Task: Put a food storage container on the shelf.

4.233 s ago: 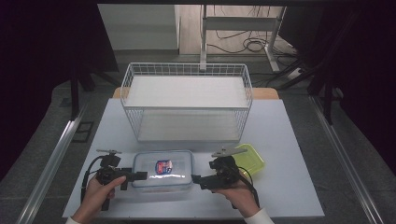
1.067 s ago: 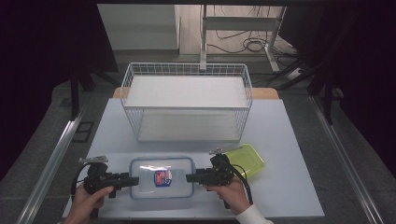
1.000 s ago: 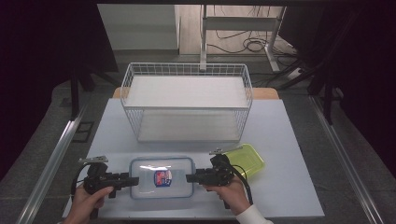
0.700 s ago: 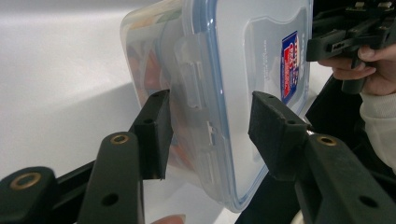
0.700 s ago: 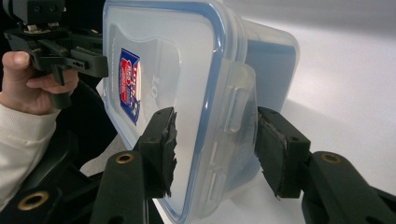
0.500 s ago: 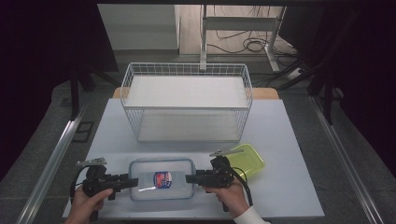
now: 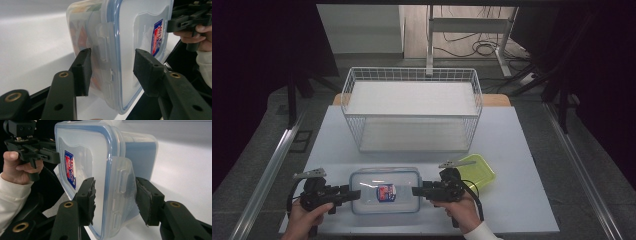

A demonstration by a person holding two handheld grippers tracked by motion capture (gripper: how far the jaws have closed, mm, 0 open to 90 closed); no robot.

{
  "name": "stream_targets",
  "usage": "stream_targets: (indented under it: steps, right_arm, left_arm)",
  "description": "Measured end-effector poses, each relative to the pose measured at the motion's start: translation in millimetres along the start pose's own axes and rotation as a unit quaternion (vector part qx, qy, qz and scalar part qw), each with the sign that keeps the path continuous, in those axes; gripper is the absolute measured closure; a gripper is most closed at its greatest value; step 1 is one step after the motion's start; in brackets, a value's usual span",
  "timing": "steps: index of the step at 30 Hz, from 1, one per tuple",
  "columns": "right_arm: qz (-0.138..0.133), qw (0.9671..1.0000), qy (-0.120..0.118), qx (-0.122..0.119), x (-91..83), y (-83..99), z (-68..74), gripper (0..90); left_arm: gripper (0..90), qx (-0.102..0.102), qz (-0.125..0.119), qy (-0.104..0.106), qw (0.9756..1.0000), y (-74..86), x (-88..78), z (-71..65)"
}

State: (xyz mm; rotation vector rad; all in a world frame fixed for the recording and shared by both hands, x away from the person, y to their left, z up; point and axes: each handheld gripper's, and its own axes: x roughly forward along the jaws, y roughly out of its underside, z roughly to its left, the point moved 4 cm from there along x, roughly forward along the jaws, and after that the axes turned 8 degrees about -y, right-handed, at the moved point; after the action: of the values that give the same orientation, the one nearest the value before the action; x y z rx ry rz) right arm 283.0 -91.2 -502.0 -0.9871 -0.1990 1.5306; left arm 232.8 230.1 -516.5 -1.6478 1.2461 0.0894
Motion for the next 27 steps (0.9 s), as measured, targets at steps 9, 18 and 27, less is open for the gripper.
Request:
stream_targets:
  steps: [9, 18, 27]
  right_arm:
    - [-0.01, 0.9999, -0.005, -0.008, -10.0, -5.0, 3.4, 51.7]
    - [-0.03, 0.9991, 0.004, -0.03, -32.7, -19.0, 16.4, 51.6]
    - [-0.05, 0.9971, 0.017, -0.055, -60.5, -42.1, 23.1, 51.7]
  left_arm:
    - [52.6, 0.012, -0.014, 0.013, 0.9997, -8.5, -6.0, -8.0]
    - [52.7, 0.032, -0.035, 0.02, 0.9987, -31.8, -12.4, -26.6]
    - [53.2, 0.056, -0.047, 0.029, 0.9969, -66.1, -10.9, -41.8]
